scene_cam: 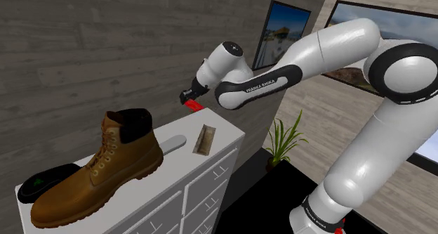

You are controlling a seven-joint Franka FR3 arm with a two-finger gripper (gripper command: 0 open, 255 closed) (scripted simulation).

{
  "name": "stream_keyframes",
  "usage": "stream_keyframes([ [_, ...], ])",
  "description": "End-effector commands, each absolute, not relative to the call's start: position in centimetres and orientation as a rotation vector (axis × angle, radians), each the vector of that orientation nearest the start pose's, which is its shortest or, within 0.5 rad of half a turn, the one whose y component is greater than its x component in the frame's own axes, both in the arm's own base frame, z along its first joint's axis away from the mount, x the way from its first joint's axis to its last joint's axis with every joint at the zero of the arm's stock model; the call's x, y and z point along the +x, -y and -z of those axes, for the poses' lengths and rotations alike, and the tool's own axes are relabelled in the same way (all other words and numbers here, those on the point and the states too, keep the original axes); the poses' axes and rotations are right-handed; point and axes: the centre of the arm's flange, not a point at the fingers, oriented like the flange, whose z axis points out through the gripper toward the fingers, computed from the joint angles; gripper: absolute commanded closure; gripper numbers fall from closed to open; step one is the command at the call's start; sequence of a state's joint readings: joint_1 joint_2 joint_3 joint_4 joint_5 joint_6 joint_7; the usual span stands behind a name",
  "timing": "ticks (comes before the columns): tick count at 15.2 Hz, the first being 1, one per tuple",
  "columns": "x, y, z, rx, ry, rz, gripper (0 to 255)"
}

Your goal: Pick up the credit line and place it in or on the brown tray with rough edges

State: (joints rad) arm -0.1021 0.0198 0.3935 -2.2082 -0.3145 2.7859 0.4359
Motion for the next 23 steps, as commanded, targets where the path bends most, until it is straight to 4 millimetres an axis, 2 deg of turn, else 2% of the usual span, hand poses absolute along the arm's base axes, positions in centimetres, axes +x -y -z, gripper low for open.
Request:
stream_keyframes([
  [1,52.2,-18.3,-43.4,-2.978,0.174,0.894,255],
  [10,40.7,-20.2,-44.2,-2.978,0.174,0.894,255],
  [23,40.7,-20.2,-37.3,-2.978,0.174,0.894,255],
])
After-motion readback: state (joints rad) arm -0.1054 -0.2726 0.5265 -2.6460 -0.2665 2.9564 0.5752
